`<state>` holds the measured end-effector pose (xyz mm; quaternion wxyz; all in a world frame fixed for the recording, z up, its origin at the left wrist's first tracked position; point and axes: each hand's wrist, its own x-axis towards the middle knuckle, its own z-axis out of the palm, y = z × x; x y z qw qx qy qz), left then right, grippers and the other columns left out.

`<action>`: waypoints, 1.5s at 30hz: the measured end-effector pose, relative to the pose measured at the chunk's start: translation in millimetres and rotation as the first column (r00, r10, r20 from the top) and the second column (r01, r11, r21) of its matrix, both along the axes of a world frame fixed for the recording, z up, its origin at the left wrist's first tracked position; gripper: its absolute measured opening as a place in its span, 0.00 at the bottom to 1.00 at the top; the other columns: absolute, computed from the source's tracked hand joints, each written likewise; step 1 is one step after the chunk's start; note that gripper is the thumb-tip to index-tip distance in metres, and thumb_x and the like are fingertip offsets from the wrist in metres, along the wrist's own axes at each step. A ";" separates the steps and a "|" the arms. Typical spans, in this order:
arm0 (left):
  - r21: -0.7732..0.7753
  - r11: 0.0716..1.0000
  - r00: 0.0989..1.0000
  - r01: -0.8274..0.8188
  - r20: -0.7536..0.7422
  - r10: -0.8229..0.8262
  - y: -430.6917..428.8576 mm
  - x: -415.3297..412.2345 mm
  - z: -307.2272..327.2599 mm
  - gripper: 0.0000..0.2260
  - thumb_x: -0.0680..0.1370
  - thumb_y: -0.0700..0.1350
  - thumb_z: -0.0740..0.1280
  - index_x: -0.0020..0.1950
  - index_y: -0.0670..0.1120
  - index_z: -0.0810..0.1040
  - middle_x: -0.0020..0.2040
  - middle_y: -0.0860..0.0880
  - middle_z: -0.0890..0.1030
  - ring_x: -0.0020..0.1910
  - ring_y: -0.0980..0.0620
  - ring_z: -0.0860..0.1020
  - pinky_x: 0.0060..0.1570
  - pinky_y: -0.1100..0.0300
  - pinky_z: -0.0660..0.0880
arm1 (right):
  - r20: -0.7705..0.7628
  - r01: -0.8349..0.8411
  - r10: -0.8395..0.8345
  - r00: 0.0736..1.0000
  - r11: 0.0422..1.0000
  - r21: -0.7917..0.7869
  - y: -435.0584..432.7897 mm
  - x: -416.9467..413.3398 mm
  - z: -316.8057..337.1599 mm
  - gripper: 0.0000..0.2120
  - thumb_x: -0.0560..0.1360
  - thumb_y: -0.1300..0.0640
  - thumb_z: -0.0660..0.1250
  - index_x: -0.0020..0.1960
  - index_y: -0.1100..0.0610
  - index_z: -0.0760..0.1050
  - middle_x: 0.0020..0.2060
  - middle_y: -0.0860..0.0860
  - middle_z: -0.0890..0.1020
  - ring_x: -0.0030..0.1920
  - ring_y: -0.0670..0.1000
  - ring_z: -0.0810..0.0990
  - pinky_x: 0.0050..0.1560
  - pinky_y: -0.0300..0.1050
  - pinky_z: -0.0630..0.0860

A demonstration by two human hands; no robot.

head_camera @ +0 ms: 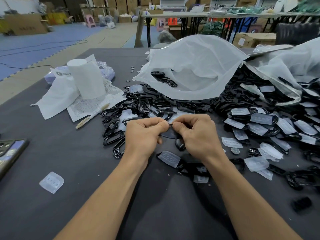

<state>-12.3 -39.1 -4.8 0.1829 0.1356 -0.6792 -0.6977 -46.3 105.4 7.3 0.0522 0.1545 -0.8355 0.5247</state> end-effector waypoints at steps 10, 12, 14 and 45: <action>-0.055 0.996 0.996 -0.068 -0.065 0.064 4.8 -0.7 -2.0 0.07 0.69 0.44 0.75 0.35 0.56 0.87 0.30 0.50 0.83 0.22 0.55 0.73 0.26 0.65 0.70 | 0.273 0.019 0.069 0.959 0.952 -0.306 -0.5 0.6 1.6 0.12 0.79 0.66 0.68 0.42 0.55 0.86 0.36 0.53 0.86 0.30 0.52 0.83 0.33 0.48 0.79; -0.061 0.995 0.995 -0.075 -0.073 0.070 4.2 -0.8 -2.8 0.06 0.69 0.44 0.75 0.36 0.55 0.88 0.30 0.49 0.84 0.23 0.55 0.73 0.26 0.64 0.71 | 0.305 -0.008 0.120 0.945 0.938 -0.346 -1.4 2.1 1.6 0.07 0.77 0.63 0.72 0.41 0.55 0.85 0.34 0.53 0.86 0.31 0.53 0.84 0.32 0.42 0.77; -0.058 0.996 0.994 -0.073 -0.080 0.069 3.8 -0.7 -3.4 0.06 0.69 0.43 0.75 0.36 0.54 0.88 0.30 0.49 0.83 0.23 0.54 0.73 0.27 0.63 0.71 | 0.297 -0.042 0.140 0.945 0.948 -0.315 -2.9 4.2 0.8 0.06 0.73 0.64 0.75 0.42 0.55 0.84 0.33 0.54 0.85 0.32 0.53 0.84 0.33 0.44 0.77; 0.001 0.997 0.997 -0.080 -0.025 0.080 5.2 2.1 -7.3 0.03 0.75 0.49 0.77 0.43 0.56 0.88 0.39 0.51 0.88 0.38 0.54 0.86 0.39 0.62 0.82 | -0.053 0.118 -0.106 0.993 0.935 0.335 47.5 -9.9 26.6 0.17 0.67 0.60 0.80 0.53 0.45 0.87 0.33 0.30 0.78 0.39 0.30 0.78 0.40 0.18 0.67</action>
